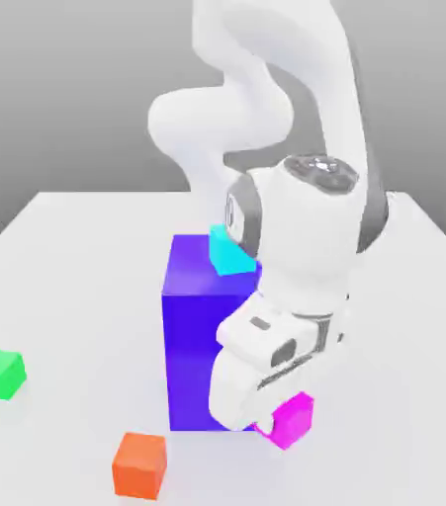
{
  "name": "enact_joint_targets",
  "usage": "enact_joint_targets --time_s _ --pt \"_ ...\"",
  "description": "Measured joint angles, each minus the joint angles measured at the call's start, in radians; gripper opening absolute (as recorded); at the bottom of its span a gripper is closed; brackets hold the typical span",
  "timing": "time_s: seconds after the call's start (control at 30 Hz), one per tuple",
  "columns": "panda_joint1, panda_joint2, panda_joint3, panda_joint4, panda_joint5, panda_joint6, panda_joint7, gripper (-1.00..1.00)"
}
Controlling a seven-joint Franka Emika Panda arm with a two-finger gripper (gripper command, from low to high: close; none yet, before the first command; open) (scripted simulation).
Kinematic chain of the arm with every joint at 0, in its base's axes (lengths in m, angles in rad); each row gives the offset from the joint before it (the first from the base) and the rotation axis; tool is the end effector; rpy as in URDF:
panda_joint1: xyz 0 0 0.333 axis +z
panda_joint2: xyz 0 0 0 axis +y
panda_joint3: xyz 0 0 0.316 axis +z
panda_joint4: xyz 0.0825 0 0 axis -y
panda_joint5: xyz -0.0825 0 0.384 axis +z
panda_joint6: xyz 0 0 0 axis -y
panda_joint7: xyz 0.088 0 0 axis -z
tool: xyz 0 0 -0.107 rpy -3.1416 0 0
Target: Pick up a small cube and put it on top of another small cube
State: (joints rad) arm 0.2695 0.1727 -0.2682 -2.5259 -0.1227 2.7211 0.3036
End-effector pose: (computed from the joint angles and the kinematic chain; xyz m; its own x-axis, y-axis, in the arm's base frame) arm 0.4656 0.0015 0.2162 0.9819 -0.1830 0.0489 -0.1868 -0.9785 0.0877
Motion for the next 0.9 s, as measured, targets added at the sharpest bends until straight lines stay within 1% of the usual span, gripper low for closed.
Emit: enact_joint_targets --time_s 0.4,0.5,0.57,0.67,0.77,0.9 --pt "-0.337 -0.056 -0.329 0.038 0.046 -0.082 -0.081 -1.00" --pt "-0.425 -0.096 -0.381 -0.012 0.116 -0.091 -0.123 -1.00" --pt "-0.455 -0.110 -0.387 -0.051 0.175 -0.087 -0.157 -1.00" --pt "-0.462 -0.078 -0.371 -0.057 0.237 -0.054 -0.199 -1.00" --pt "-0.484 -0.026 -0.338 -0.053 0.309 -0.015 -0.251 -1.00" --pt "-0.535 0.055 -0.265 -0.046 0.427 0.039 -0.336 -1.00"
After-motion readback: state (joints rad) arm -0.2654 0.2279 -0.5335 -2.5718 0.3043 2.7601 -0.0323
